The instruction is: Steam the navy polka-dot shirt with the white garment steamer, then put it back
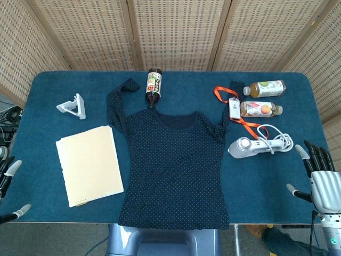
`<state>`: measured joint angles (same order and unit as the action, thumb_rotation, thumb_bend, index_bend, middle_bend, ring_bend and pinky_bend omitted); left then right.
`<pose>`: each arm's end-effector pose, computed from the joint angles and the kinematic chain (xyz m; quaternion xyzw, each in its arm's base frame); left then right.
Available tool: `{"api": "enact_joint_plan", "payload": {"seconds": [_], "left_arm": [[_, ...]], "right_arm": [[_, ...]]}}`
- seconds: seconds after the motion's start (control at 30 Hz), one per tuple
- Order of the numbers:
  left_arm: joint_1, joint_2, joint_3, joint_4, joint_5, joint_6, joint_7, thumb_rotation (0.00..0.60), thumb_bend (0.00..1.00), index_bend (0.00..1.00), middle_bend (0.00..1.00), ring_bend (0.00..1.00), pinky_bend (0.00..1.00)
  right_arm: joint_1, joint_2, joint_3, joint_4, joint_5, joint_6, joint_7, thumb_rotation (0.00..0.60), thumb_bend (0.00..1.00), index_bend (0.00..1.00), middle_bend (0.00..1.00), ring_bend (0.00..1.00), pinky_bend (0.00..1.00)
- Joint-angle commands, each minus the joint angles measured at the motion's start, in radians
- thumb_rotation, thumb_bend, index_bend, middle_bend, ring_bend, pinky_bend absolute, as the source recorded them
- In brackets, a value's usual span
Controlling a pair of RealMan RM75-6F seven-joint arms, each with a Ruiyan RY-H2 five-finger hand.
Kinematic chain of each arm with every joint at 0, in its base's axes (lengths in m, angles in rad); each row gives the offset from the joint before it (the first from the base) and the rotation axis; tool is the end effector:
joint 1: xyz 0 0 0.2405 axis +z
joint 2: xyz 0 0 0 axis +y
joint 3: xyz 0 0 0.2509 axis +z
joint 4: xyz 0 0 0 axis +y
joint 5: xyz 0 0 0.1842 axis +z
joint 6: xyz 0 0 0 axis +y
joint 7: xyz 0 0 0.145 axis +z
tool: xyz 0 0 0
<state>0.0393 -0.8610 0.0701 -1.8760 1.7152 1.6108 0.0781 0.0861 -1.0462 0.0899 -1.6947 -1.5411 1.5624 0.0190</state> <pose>-0.2526 0.1217 0.2245 -0.6363 -0.3624 -0.3740 0.5691 -0.2717 -0.1850 0.2090 0.5796 -0.3511 0.4422 0.5875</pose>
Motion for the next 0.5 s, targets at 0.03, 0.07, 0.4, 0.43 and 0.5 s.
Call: {"api": "enact_joint_plan", "payload": {"seconds": [0.03, 0.07, 0.4, 0.43, 0.5], "left_arm": [[0.001, -0.002, 0.001, 0.002, 0.002, 0.001, 0.003, 0.600, 0.00, 0.00, 0.00, 0.00, 0.00], [0.002, -0.002, 0.001, 0.002, 0.002, 0.001, 0.004, 0.600, 0.00, 0.00, 0.00, 0.00, 0.00], [-0.014, -0.017, -0.012, 0.012, 0.007, -0.008, 0.005, 0.600, 0.00, 0.00, 0.00, 0.00, 0.00], [-0.014, -0.018, -0.013, 0.014, 0.006, -0.008, 0.005, 0.600, 0.00, 0.00, 0.00, 0.00, 0.00], [-0.015, -0.019, -0.013, 0.012, 0.005, -0.009, 0.002, 0.600, 0.00, 0.00, 0.00, 0.00, 0.00]], "right_arm": [[-0.003, 0.002, 0.002, -0.002, 0.000, 0.005, 0.003, 0.600, 0.00, 0.00, 0.00, 0.00, 0.00], [-0.003, 0.003, 0.003, -0.003, 0.000, 0.006, 0.004, 0.600, 0.00, 0.00, 0.00, 0.00, 0.00], [0.037, -0.015, 0.022, 0.043, 0.051, -0.078, 0.006, 0.600, 0.00, 0.00, 0.00, 0.00, 0.00], [0.053, -0.027, 0.026, 0.071, 0.056, -0.101, 0.001, 0.600, 0.00, 0.00, 0.00, 0.00, 0.00], [0.087, -0.052, 0.031, 0.129, 0.059, -0.149, -0.005, 0.600, 0.00, 0.00, 0.00, 0.00, 0.00]]}}
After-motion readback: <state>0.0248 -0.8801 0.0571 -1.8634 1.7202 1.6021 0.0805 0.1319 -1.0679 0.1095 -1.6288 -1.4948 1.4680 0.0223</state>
